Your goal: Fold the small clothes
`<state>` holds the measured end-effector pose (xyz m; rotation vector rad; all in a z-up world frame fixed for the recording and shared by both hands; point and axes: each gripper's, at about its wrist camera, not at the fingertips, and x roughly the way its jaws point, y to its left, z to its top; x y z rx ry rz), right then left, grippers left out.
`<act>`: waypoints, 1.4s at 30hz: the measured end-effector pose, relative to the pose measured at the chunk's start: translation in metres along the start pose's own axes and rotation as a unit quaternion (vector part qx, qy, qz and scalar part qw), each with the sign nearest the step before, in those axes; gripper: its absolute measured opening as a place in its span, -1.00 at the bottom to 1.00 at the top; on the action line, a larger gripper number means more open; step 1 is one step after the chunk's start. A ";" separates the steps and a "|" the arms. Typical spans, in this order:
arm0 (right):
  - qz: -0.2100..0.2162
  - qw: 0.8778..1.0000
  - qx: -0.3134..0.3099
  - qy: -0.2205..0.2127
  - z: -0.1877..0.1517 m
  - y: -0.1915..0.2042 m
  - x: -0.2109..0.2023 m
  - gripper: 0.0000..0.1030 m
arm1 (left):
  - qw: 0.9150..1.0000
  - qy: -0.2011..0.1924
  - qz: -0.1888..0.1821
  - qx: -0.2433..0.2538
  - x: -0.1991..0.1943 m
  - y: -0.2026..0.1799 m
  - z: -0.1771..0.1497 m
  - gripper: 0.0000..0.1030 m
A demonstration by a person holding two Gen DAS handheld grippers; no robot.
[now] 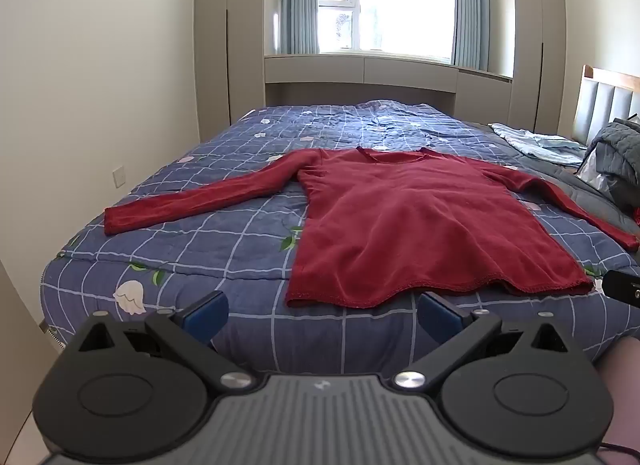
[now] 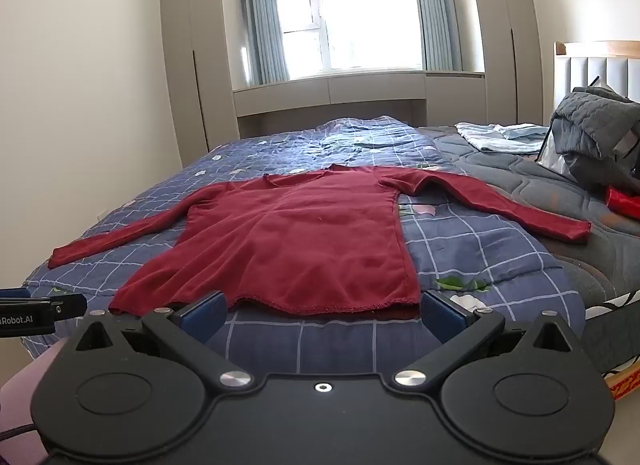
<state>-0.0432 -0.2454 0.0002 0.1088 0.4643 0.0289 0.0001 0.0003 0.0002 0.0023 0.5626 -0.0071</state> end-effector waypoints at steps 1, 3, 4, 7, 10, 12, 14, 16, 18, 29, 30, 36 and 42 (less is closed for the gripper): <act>0.000 1.000 -0.001 -0.003 0.000 0.000 0.000 0.99 | 1.000 -0.001 -0.001 0.000 0.000 0.000 0.000 0.99; 0.000 1.000 0.000 -0.002 0.000 0.000 0.000 0.99 | 1.000 0.000 -0.001 0.001 0.000 0.000 0.000 0.99; 0.001 1.000 0.000 -0.001 0.000 0.000 0.000 0.99 | 1.000 0.000 -0.002 0.002 0.000 0.000 0.000 0.99; 0.000 1.000 0.000 -0.001 0.000 0.000 0.000 0.99 | 1.000 -0.002 -0.002 0.004 -0.001 -0.001 -0.001 0.99; 0.000 1.000 0.000 -0.002 0.000 0.001 0.000 0.99 | 1.000 -0.004 0.000 0.006 -0.001 -0.002 -0.002 0.99; 0.000 1.000 -0.001 -0.002 0.000 0.001 0.000 0.99 | 1.000 -0.006 0.000 0.006 -0.002 -0.002 -0.001 0.99; 0.000 1.000 -0.001 -0.001 0.000 0.001 0.000 0.99 | 1.000 -0.006 0.000 0.006 -0.002 -0.002 -0.001 0.99; 0.000 1.000 -0.001 -0.002 0.000 0.001 0.000 0.99 | 1.000 -0.006 0.000 0.006 -0.004 -0.002 -0.002 0.99; 0.000 1.000 -0.001 -0.001 0.000 0.001 0.000 0.99 | 1.000 -0.005 0.000 0.005 -0.004 -0.001 -0.001 0.99; -0.001 1.000 -0.002 -0.002 0.000 0.002 0.000 0.99 | 1.000 -0.005 0.001 0.004 -0.002 0.000 0.000 0.99; -0.001 1.000 -0.002 -0.001 0.000 0.002 0.000 0.99 | 1.000 -0.005 0.001 0.004 -0.002 0.000 0.000 0.99; 0.000 1.000 -0.002 -0.001 0.000 0.002 0.000 0.99 | 1.000 -0.005 0.001 0.004 -0.002 0.000 0.000 0.99; -0.001 1.000 -0.003 -0.002 0.000 0.003 -0.001 0.99 | 1.000 -0.006 0.001 0.004 -0.002 0.000 0.000 0.99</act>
